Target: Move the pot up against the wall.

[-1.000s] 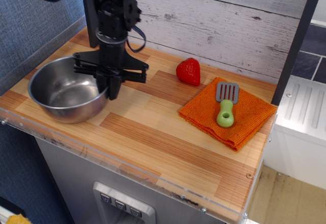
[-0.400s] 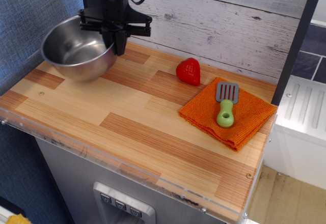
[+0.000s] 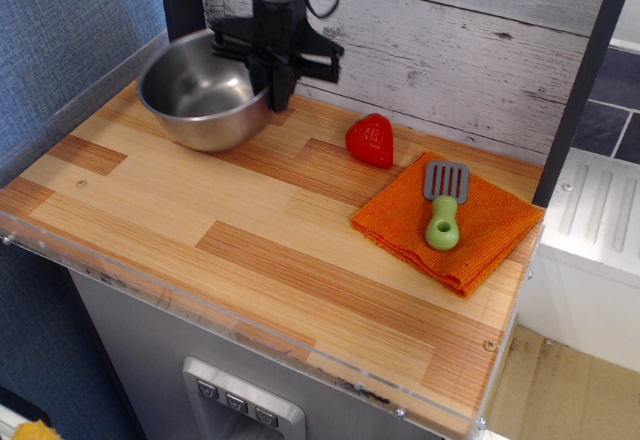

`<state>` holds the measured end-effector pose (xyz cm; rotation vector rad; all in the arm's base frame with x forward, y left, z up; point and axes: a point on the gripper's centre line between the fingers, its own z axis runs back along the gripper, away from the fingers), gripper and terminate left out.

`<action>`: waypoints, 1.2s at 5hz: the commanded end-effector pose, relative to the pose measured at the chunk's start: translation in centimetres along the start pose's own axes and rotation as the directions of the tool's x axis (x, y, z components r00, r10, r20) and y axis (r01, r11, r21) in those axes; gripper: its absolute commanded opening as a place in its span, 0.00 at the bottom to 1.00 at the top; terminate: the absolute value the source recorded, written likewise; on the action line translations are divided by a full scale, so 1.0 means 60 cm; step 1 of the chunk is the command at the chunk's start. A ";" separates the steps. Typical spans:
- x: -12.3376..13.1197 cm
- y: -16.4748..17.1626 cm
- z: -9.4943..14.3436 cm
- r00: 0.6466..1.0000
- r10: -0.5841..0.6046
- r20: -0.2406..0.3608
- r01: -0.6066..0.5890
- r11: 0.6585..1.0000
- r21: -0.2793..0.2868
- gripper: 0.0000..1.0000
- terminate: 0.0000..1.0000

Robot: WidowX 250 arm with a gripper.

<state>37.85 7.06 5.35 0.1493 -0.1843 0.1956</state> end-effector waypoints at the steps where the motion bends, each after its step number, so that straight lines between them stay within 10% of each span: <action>1: 0.017 -0.013 0.008 0.999 -0.034 0.010 0.034 0.999 -0.021 0.00 0.00; 2: 0.015 -0.010 -0.001 1.000 -0.017 -0.001 0.017 1.000 -0.023 0.00 0.00; 3: 0.012 -0.010 0.000 1.000 0.013 -0.021 -0.013 1.000 -0.009 1.00 0.00; 6: 0.010 -0.009 0.017 0.998 0.056 -0.006 -0.056 0.997 -0.048 1.00 0.00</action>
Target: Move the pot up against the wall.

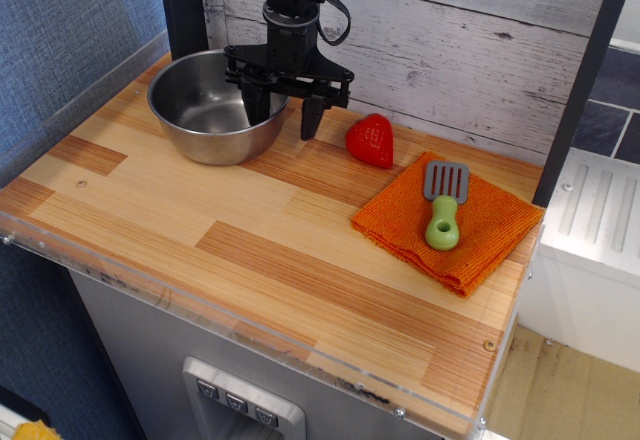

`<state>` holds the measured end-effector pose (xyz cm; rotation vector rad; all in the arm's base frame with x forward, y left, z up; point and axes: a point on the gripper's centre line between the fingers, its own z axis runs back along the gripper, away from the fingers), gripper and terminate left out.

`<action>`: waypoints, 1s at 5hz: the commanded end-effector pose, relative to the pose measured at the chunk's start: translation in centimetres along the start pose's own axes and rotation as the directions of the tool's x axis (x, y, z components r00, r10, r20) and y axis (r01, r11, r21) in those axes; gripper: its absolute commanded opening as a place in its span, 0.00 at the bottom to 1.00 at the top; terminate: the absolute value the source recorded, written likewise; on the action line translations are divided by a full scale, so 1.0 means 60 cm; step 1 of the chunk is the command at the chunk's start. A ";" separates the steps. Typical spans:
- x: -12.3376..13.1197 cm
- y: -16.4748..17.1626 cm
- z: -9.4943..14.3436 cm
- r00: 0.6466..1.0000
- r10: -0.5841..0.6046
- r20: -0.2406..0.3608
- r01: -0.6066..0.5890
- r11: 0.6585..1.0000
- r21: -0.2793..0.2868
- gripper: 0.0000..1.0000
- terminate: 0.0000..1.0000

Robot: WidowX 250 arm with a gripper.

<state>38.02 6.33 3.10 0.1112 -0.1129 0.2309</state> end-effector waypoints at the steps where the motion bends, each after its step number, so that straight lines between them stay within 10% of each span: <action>1: 0.015 0.007 0.084 0.995 0.020 0.096 -0.014 0.998 -0.061 1.00 0.00; 5: -0.010 0.031 0.228 0.945 0.117 0.305 -0.075 0.987 -0.145 1.00 0.00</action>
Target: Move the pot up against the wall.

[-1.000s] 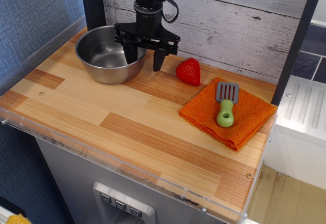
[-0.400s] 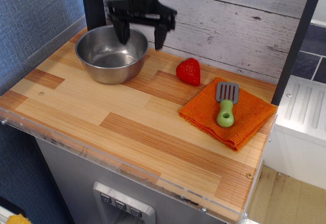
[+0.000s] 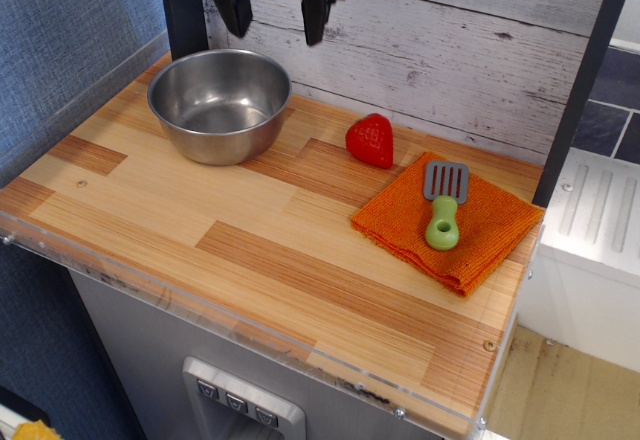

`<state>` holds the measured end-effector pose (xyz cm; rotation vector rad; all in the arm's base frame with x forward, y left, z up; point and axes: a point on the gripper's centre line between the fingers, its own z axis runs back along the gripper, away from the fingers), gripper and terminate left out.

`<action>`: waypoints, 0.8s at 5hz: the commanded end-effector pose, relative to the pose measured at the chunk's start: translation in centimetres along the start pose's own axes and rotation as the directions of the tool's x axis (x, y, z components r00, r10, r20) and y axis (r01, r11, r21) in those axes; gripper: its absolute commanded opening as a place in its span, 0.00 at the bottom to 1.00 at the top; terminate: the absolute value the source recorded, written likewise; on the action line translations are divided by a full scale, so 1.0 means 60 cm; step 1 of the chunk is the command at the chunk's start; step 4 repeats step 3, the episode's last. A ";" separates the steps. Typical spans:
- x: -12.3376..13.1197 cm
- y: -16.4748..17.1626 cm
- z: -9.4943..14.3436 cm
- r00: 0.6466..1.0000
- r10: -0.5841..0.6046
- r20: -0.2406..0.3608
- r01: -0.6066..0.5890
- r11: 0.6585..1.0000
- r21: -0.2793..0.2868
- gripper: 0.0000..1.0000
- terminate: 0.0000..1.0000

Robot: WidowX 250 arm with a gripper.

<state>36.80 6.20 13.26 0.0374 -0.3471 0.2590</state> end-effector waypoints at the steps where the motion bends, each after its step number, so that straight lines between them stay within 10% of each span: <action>1: 0.003 0.007 0.060 0.994 0.052 0.098 -0.048 0.998 -0.035 1.00 0.00; 2: 0.003 0.007 0.060 0.994 0.052 0.098 -0.048 0.998 -0.035 1.00 0.00; 3: 0.003 0.007 0.060 0.994 0.052 0.098 -0.048 0.998 -0.035 1.00 1.00; 4: 0.003 0.007 0.060 0.994 0.052 0.098 -0.048 0.998 -0.035 1.00 1.00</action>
